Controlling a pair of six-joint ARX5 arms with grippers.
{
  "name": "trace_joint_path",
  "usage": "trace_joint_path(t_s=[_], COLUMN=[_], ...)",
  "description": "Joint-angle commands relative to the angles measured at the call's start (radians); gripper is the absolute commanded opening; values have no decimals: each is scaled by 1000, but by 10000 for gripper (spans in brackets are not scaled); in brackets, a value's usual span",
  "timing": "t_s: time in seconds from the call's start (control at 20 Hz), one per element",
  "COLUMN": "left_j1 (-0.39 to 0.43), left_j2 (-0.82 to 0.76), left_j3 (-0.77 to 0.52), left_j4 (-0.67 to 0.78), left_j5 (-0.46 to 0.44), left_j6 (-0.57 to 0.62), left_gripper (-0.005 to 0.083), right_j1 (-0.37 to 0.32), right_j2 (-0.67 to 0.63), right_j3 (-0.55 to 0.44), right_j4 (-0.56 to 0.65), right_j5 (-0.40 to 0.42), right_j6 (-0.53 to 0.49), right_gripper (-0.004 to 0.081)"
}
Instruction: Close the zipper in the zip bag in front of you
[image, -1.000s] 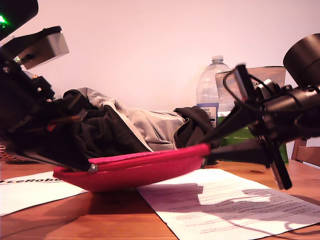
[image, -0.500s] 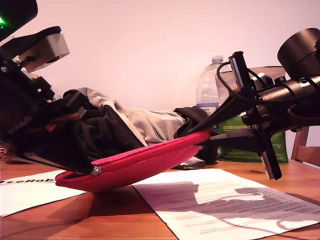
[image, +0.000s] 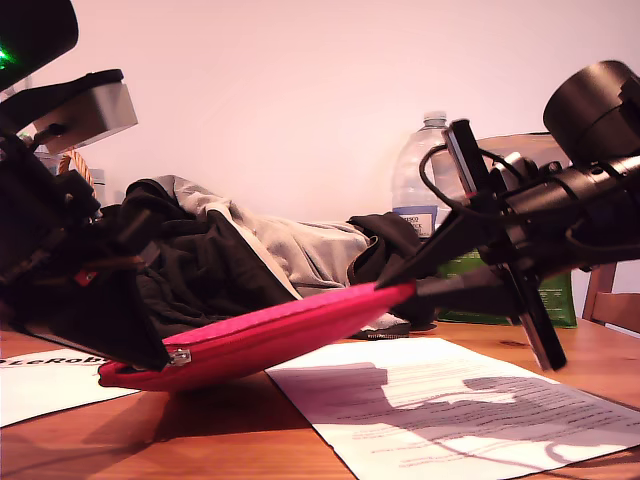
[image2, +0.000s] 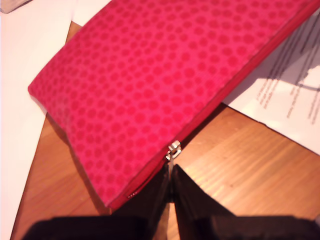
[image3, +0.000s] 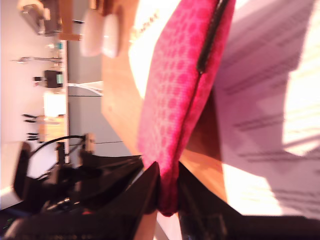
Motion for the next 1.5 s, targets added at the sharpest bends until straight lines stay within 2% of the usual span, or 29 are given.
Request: trace_joint_path(t_s=[0.0,0.35,0.55,0.65,0.7,0.75,0.85,0.9,0.95,1.05,1.1,1.2,1.25,1.35,1.45], left_j1=[11,83,92,90,89,89,89,89,89,89,89,90,90,90,90], left_j2=[-3,-3,-3,-3,-3,-3,-3,-3,-3,-3,-6,-36,-56,-84,-88], left_j3=[-17,-17,-17,-17,-17,-17,-17,-17,-17,-13,-10,-7,-7,-7,-7], left_j4=[-35,-80,-39,-4,13,30,69,82,89,93,94,105,119,141,137], left_j5=[-31,-59,13,93,132,171,234,246,257,279,281,272,247,197,189], left_j6=[8,34,33,29,31,34,34,33,33,26,23,21,0,-27,-27], left_gripper=[-24,-24,-24,-24,-2,67,296,346,359,341,263,-31,-15,-20,-20], right_j1=[-28,-76,-68,-52,-45,-39,-22,-16,-11,-1,2,13,18,26,26], right_j2=[8,8,8,8,8,8,8,8,8,8,8,8,8,8,8], right_j3=[11,11,11,11,11,11,11,11,11,11,11,11,11,11,15], right_j4=[-2,-8,-7,-6,-6,-5,-5,-5,-5,-5,-5,-5,-4,-4,-8], right_j5=[23,39,38,39,39,42,60,65,66,67,68,68,68,68,68], right_j6=[-14,-16,-16,-16,-16,-15,-15,-14,-13,-6,-3,4,4,3,3], right_gripper=[-11,-11,-11,-11,-11,-11,-11,-11,-11,-11,-11,-11,-7,71,242])
